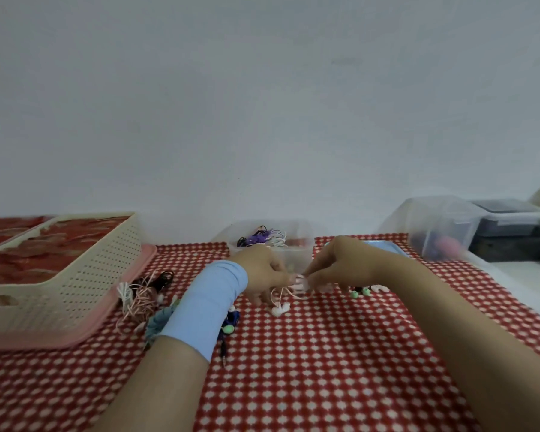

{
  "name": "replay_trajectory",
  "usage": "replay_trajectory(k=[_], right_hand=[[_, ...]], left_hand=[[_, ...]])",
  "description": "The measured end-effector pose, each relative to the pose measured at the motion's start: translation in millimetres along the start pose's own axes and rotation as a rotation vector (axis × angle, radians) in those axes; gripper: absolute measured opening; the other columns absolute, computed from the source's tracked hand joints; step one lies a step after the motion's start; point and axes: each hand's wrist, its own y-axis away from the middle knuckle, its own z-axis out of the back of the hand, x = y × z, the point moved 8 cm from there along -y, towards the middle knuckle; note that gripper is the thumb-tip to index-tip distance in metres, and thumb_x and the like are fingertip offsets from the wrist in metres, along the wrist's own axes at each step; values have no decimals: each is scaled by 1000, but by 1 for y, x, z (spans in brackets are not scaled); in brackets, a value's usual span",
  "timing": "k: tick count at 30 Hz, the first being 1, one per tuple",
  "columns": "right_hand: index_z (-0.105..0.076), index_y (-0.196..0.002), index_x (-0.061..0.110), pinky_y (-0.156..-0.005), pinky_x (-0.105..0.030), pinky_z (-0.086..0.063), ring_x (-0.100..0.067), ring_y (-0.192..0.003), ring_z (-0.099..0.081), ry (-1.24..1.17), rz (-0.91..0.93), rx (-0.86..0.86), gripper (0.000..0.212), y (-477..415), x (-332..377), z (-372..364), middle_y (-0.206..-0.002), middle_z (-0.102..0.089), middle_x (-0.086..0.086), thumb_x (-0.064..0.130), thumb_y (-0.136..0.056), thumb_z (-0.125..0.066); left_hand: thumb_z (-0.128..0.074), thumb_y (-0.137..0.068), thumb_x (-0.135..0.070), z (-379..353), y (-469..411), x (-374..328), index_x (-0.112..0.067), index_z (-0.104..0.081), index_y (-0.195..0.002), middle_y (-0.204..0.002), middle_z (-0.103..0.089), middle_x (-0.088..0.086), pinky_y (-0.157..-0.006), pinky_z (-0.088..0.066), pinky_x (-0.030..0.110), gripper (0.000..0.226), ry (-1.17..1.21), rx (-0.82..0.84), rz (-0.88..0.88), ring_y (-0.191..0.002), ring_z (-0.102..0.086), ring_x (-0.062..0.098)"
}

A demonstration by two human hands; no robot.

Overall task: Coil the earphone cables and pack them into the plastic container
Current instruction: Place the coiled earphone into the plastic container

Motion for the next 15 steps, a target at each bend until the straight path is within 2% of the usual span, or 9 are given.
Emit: replay_trajectory(k=[2, 3, 6, 8, 10, 13, 15], right_hand=[[-83, -88, 27, -61, -31, -61, -18, -63, -68, 46, -36, -46, 11, -2, -8, 6, -83, -78, 3, 37, -88, -76], [-82, -89, 26, -64, -32, -60, -14, -63, -67, 57, -49, -105, 13, -3, -11, 13, -84, -78, 1, 37, -89, -74], [-82, -95, 26, -74, -24, -56, -2, -78, -66, 162, -44, -221, 12, -3, -15, 25, -94, -77, 8, 27, -92, -71], [-81, -96, 28, -78, -22, -56, 1, -81, -65, 226, -53, -199, 16, -5, -16, 21, -95, -76, 13, 19, -91, -69], [-81, -98, 30, -85, -26, -57, -1, -85, -67, 268, -82, -179, 20, -4, -20, 20, -95, -76, 14, 15, -90, -70], [-81, -92, 28, -85, -25, -54, -4, -86, -66, 244, -114, -192, 20, 2, -27, 34, -87, -71, 19, 11, -88, -72], [-80, -84, 30, -86, -26, -53, -5, -88, -66, 223, -134, -185, 22, 7, -33, 45, -85, -71, 18, 9, -86, -74]], left_hand=[[-66, -89, -41, 10, 1, 2, -25, -75, -104, -94, -74, -5, -80, -56, 28, 24, -143, -59, 0, -86, -71, 14], [-66, -89, -39, 18, 3, 1, -27, -74, -107, -96, -71, -9, -84, -51, 25, 22, -191, -106, -7, -90, -68, 12], [-69, -87, -30, 29, 9, -7, -32, -75, -106, -100, -67, -14, -93, -48, 25, 20, -202, -153, -68, -98, -63, 7], [-72, -85, -28, 22, 10, -11, -34, -76, -101, -99, -70, -17, -91, -49, 23, 17, -193, -81, -104, -93, -63, 2], [-75, -83, -26, 9, 12, -13, -36, -76, -99, -93, -69, -20, -83, -48, 18, 19, -239, 17, -126, -87, -62, -1], [-81, -78, -25, -9, 11, -10, -37, -73, -106, -91, -67, -18, -77, -49, 22, 32, -373, 142, -89, -86, -63, 6], [-80, -78, -25, -14, 9, -9, -33, -72, -112, -91, -64, -16, -77, -51, 22, 36, -435, 148, -65, -87, -62, 9]])
